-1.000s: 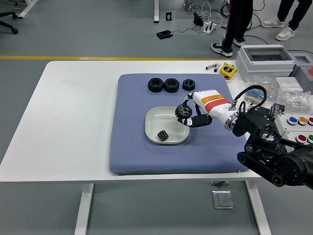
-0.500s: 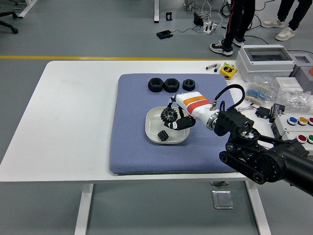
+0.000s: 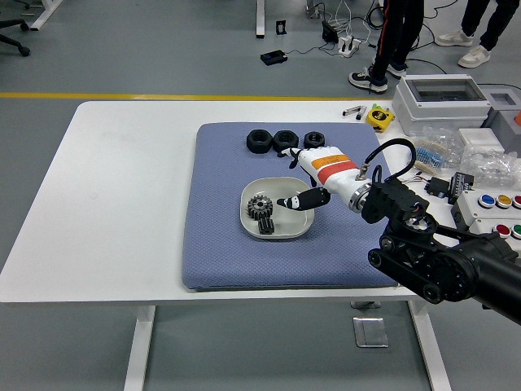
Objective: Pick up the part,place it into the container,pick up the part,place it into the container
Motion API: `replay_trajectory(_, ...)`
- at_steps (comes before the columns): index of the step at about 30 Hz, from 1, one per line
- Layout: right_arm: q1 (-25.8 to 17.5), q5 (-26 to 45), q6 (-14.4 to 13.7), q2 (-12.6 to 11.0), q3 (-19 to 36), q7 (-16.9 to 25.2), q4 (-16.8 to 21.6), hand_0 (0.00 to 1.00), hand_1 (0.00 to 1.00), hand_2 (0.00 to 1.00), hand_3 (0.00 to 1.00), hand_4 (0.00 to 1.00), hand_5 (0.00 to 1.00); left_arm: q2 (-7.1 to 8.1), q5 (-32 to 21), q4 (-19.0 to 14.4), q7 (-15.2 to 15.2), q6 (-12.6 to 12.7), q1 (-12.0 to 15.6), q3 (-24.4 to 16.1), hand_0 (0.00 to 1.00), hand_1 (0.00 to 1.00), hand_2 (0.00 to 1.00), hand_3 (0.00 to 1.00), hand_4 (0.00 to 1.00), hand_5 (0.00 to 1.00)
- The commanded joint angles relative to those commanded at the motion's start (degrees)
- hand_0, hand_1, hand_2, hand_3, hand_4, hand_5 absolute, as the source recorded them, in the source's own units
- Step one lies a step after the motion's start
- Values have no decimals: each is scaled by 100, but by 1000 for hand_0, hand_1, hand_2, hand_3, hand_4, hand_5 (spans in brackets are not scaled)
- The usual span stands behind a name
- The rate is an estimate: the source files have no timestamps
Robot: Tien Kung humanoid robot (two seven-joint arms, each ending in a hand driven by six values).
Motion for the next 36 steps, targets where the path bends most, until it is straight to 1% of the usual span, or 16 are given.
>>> replay_trajectory(7, -55, 35, -124, -114, 148, 4, 85, 152, 275, 655, 872, 940, 430, -5, -27, 6, -8, 0, 8, 7, 618, 587, 677, 597, 591, 583)
replay_trajectory(11, -125, 336, -328, -247, 339, 49, 133, 153, 275, 654, 864, 937, 431, -9, -36, 9, -14, 0, 16, 9, 618, 587, 676, 596, 589, 580)
replay_trajectory(14, -184, 867, -517, -358, 453, 150, 145, 153, 275, 654, 864, 937, 431, -11, -33, 10, -14, -2, 17, 6, 618, 587, 676, 596, 589, 580)
replay_trajectory(15, -210, 1090, -591, -403, 494, 211, 161, 195, 302, 596, 807, 882, 422, -11, -54, 10, -27, -4, 13, 24, 618, 586, 674, 595, 586, 577)
replay_trajectory(17, -283, 1598, -722, -511, 570, 451, 210, 195, 302, 596, 807, 882, 422, -16, -68, 8, -37, -9, 6, 24, 618, 586, 674, 595, 586, 577)
replay_trajectory(18, -315, 1821, -727, -553, 599, 600, 228, 195, 302, 596, 807, 882, 422, -19, -76, 7, -38, -10, 5, 24, 618, 586, 674, 595, 586, 577)
replay_trajectory(20, -390, 2306, -652, -636, 669, 956, 279, 195, 302, 596, 807, 882, 422, -24, -76, 3, -40, -12, -1, 26, 618, 586, 674, 595, 586, 577)
replay_trajectory(21, -455, 2566, -601, -703, 750, 1141, 355, 270, 436, 588, 750, 897, 419, -24, -73, 3, -40, -15, -8, 32, 618, 588, 673, 595, 585, 576)
replay_trajectory(23, -543, 3050, -498, -789, 873, 1385, 460, 270, 436, 588, 750, 897, 419, -28, -72, 5, -42, -17, -11, 28, 618, 588, 673, 595, 585, 576)
replay_trajectory(25, -603, 3497, -402, -850, 956, 1505, 536, 270, 436, 588, 750, 897, 419, -35, -73, 9, -43, -16, -7, 19, 618, 588, 673, 595, 585, 576)
replay_trajectory(26, -668, 3758, -268, -908, 1048, 1620, 612, 270, 436, 588, 750, 897, 419, -42, -82, 13, -48, -14, 0, 15, 618, 588, 673, 595, 585, 576)
replay_trajectory(27, -714, 3981, -175, -946, 1114, 1685, 662, 462, 590, 715, 742, 955, 479, -44, -78, 15, -46, -14, 4, 9, 617, 589, 674, 594, 584, 576)
replay_trajectory(30, -867, 4726, 103, -1062, 1326, 1821, 834, 462, 590, 715, 742, 955, 479, -47, -43, 18, -32, -13, 14, -9, 617, 589, 674, 594, 584, 576)
replay_trajectory(32, -973, 5210, 244, -1147, 1465, 1836, 973, 462, 590, 715, 742, 955, 479, -48, -23, 21, -26, -11, 23, -20, 617, 589, 674, 594, 584, 576)
replay_trajectory(33, -1025, 5434, 289, -1189, 1527, 1830, 1038, 616, 671, 772, 799, 998, 635, -47, -21, 22, -26, -10, 27, -19, 618, 588, 675, 595, 584, 576)
replay_trajectory(36, -1161, 6179, 346, -1297, 1709, 1766, 1171, 616, 671, 772, 799, 998, 635, -45, -6, 26, -24, -7, 47, -32, 618, 588, 675, 595, 584, 576)
